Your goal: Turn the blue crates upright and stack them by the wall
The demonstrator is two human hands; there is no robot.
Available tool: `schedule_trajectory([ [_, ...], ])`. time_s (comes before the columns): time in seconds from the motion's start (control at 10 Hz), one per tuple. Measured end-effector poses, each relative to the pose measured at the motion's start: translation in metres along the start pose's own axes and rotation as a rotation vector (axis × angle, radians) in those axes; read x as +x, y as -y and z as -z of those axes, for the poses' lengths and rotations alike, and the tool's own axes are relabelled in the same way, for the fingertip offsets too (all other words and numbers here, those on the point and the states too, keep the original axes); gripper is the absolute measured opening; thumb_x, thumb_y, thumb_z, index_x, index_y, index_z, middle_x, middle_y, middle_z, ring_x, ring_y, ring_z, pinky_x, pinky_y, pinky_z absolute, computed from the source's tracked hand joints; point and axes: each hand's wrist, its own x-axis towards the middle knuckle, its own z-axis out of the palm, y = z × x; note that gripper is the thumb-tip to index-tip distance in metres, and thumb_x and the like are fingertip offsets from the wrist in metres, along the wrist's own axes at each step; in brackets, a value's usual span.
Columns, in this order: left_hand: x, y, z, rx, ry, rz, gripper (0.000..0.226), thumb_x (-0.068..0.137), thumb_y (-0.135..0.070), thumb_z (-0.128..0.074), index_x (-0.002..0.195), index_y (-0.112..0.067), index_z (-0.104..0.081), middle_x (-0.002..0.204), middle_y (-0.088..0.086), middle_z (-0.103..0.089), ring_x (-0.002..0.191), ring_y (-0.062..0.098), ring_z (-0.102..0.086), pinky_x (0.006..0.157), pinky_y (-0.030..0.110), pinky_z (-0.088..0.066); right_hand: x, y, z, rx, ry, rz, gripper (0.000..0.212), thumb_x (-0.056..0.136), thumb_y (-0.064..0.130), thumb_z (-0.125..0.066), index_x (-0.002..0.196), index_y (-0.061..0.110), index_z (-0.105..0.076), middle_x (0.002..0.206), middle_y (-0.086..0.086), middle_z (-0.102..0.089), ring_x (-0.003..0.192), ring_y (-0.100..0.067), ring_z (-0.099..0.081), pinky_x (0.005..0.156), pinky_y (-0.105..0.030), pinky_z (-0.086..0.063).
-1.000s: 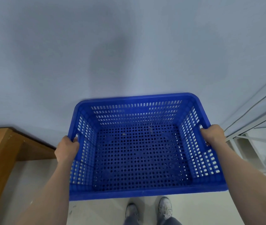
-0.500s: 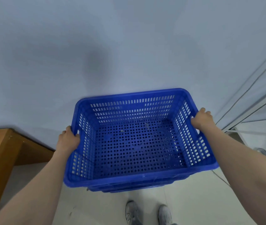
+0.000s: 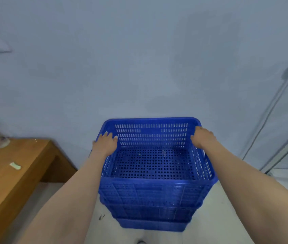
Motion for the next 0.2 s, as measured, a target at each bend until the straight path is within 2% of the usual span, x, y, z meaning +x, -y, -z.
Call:
schedule_trajectory([
  [0.2,-0.060,-0.075,0.032,-0.043,-0.071,-0.054,0.062,0.104,-0.046,-0.018,0.157,-0.015,-0.021,0.166,0.004,-0.013,0.153,0.029,-0.010,0.120,0.057,-0.016,-0.047,0.000,0.054,0.014,-0.092,0.055,0.058,0.098,0.031,-0.038,0.148,0.004,-0.029,0.148,-0.012,-0.041,0.132,-0.029,-0.044,0.113,-0.044,-0.030],
])
